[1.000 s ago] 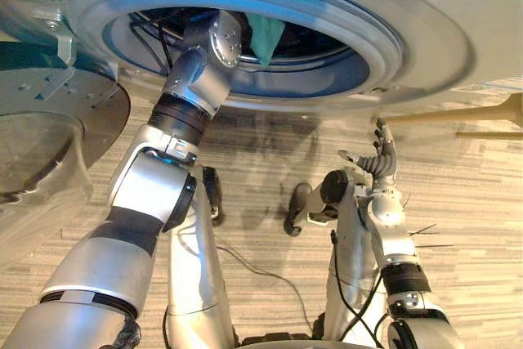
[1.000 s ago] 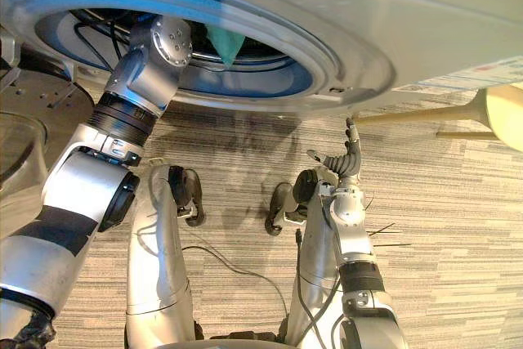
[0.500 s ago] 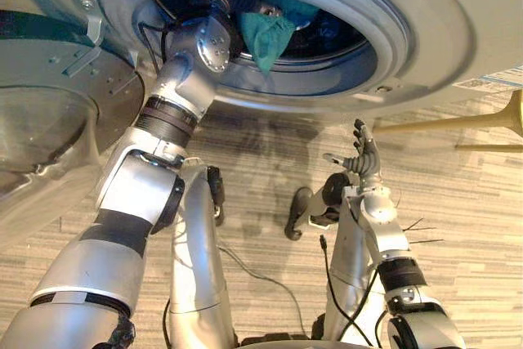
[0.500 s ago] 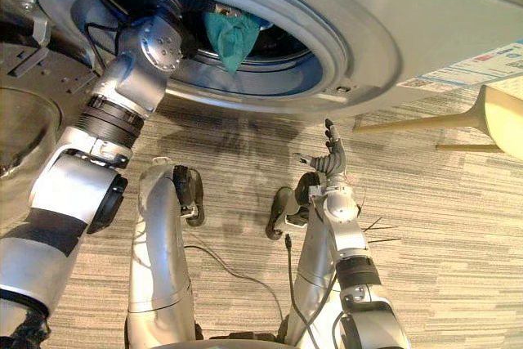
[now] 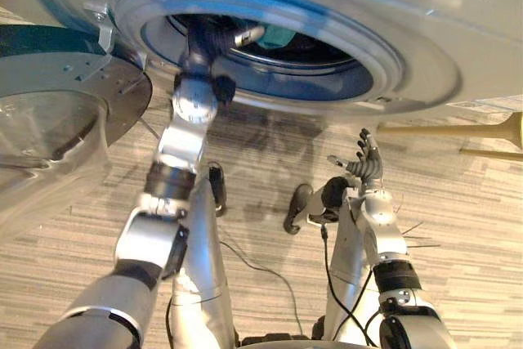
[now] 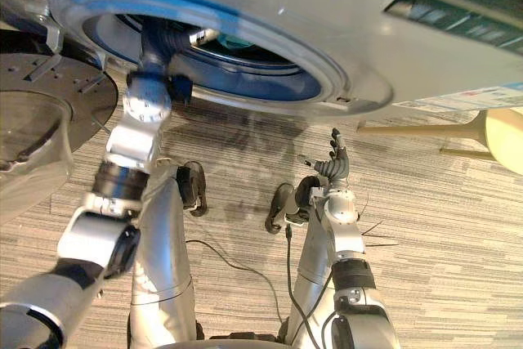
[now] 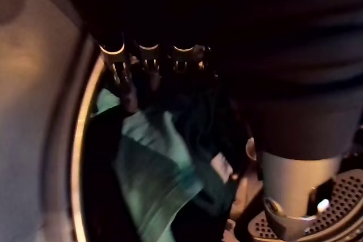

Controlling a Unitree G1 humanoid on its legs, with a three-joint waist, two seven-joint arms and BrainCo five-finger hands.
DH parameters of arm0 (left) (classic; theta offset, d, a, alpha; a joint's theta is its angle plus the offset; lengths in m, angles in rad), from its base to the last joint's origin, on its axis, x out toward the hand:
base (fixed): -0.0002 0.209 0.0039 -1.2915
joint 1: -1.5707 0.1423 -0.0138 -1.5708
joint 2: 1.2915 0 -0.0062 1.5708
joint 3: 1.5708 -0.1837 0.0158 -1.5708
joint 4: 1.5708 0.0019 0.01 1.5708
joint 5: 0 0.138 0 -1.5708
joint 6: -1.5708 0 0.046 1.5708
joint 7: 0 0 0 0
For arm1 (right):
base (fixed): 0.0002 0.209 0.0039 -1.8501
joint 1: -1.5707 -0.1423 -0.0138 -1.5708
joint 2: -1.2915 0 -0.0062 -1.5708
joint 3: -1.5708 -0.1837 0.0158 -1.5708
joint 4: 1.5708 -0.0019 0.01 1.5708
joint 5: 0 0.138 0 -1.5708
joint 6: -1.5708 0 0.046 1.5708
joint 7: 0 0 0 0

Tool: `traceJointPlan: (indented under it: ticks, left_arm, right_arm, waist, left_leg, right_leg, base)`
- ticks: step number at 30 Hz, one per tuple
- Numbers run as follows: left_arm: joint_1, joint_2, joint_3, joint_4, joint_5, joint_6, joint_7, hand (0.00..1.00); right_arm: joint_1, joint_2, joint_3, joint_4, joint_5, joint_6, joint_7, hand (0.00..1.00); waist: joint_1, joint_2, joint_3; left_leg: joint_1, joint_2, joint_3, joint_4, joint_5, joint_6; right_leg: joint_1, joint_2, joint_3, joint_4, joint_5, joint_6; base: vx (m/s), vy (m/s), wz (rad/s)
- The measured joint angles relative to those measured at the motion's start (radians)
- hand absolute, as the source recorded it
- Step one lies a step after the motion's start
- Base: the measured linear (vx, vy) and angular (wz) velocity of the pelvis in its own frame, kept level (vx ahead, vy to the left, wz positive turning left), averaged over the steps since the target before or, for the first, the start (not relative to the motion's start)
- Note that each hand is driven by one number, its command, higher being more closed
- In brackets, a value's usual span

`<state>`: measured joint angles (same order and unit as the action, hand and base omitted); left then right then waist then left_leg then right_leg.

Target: Pick up the laundry basket with both hands and put the clothes into the washing machine.

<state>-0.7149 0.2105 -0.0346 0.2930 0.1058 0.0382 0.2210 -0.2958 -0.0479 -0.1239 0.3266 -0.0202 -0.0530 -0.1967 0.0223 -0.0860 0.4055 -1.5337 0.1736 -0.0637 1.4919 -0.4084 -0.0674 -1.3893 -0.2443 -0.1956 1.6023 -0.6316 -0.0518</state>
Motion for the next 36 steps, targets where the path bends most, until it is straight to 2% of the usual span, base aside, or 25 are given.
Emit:
traceJointPlan:
  ticks: [4,10,16,23,26,30,33,36]
  left_arm:
    - [0.089,-0.036,-0.003,-0.005,-0.037,0.004,-0.028,0.00]
    - [0.129,-0.061,-0.015,-0.007,-0.212,-0.005,-0.066,0.00]
    - [0.103,-0.085,-0.037,0.001,-0.351,-0.007,-0.038,0.00]
    - [-0.035,-0.109,-0.051,0.022,-0.344,-0.028,0.044,0.00]
    - [-0.020,-0.114,-0.051,0.022,-0.327,-0.028,0.050,0.00]
    - [0.089,-0.150,-0.051,0.023,-0.285,-0.027,0.041,0.00]
    - [0.236,-0.181,-0.050,0.033,-0.264,-0.026,0.024,0.00]
    - [0.397,-0.190,-0.036,0.083,-0.259,-0.023,-0.007,0.00]
  right_arm:
    - [0.016,0.000,0.002,0.000,-0.004,0.015,0.004,0.00]
    - [0.019,-0.007,0.001,0.000,-0.010,0.020,0.005,0.00]
    - [0.016,-0.020,-0.002,0.000,-0.009,0.022,0.004,0.00]
    - [0.009,-0.017,-0.003,0.000,-0.008,0.020,-0.003,0.00]
    - [0.009,-0.011,-0.003,0.001,-0.008,0.019,-0.005,0.00]
    - [0.023,0.008,-0.002,0.004,-0.010,0.020,-0.005,0.00]
    - [0.063,0.009,-0.003,0.014,-0.009,0.020,-0.004,0.00]
    - [0.153,0.008,-0.004,0.036,-0.009,0.022,0.003,0.00]
  waist:
    - [0.000,0.001,-0.039]
    - [0.016,0.005,-0.047]
    - [0.021,0.005,-0.047]
    - [0.019,0.006,-0.048]
    - [0.020,0.006,-0.048]
    - [0.023,0.006,-0.048]
    - [0.031,0.008,-0.053]
    - [0.047,0.028,-0.080]
  left_leg:
    - [0.016,0.006,0.001,-0.035,0.006,-0.008]
    - [0.048,0.019,-0.002,-0.066,0.009,-0.015]
    - [0.048,0.019,-0.004,-0.067,0.011,-0.015]
    - [0.048,0.018,-0.009,-0.071,0.017,-0.016]
    - [0.053,0.019,-0.010,-0.071,0.018,-0.017]
    - [0.104,0.025,-0.009,-0.082,0.017,-0.017]
    - [0.194,0.032,-0.002,-0.125,0.016,-0.017]
    - [0.333,0.036,0.009,-0.221,0.023,-0.027]
  right_leg:
    - [0.011,0.009,-0.006,-0.028,0.001,-0.003]
    - [0.043,0.022,-0.020,-0.060,0.003,-0.005]
    - [0.044,0.023,-0.023,-0.061,0.003,-0.005]
    - [0.048,0.023,-0.030,-0.067,0.009,-0.011]
    - [0.053,0.025,-0.031,-0.067,0.009,-0.011]
    - [0.103,0.032,-0.032,-0.082,0.009,-0.011]
    - [0.187,0.039,-0.034,-0.125,0.012,-0.007]
    - [0.327,0.054,-0.050,-0.228,0.030,0.001]
  base:
    - [0.04,-0.064,-0.02]
    - [0.03,-0.040,-0.02]
    - [0.02,-0.017,0.00]
    - [0.00,-0.003,0.00]
    - [0.03,-0.020,-0.01]
    - [0.00,-0.009,0.00]
    - [0.02,-0.062,0.02]
    - [0.06,-0.051,0.05]
